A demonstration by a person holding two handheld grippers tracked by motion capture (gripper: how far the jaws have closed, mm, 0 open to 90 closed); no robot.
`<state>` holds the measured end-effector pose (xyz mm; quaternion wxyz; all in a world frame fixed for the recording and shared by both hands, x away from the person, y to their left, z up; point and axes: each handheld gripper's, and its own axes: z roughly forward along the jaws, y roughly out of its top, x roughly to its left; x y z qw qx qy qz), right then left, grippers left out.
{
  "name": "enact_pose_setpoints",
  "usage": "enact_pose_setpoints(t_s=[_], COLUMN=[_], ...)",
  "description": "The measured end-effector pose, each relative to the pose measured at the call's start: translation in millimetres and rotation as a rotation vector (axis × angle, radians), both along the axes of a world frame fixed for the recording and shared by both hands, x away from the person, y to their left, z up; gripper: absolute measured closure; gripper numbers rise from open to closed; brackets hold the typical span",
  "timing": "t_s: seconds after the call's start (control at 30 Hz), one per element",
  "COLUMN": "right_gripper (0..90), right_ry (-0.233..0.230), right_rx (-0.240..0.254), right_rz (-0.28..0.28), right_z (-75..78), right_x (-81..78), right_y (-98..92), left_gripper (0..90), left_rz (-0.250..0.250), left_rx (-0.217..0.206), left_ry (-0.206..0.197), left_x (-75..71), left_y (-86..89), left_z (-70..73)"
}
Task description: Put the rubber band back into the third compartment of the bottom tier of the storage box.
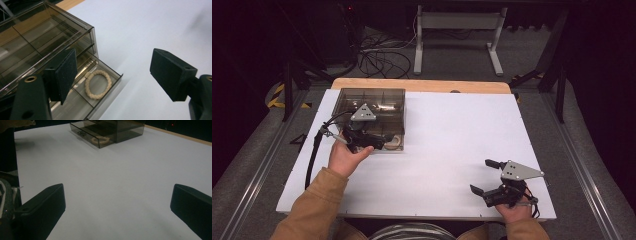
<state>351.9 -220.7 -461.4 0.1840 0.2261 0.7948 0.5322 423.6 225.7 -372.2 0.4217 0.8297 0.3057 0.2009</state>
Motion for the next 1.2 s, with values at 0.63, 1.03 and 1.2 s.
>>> enact_pose_setpoints(t_s=[0.63,1.03,1.2], right_gripper=[0.3,0.2,0.2], right_ry=[-0.003,-0.002,-0.001], right_rx=[-0.003,-0.002,-0.001], right_rz=[-0.001,-0.001,-0.001], right_z=[0.3,0.3,0.2], right_x=[-0.3,-0.3,-0.3], right_y=[-0.1,0.0,0.1], left_gripper=[13.7,8.5,8.2], left_rz=[-0.007,0.039,0.037], left_rx=[-0.124,-0.182,-0.181], left_ry=[-0.127,-0.151,-0.151], left_x=[-44.6,-63.0,-68.0], left_y=[31.8,55.7,63.1], left_z=[-7.4,-28.9,-40.2])
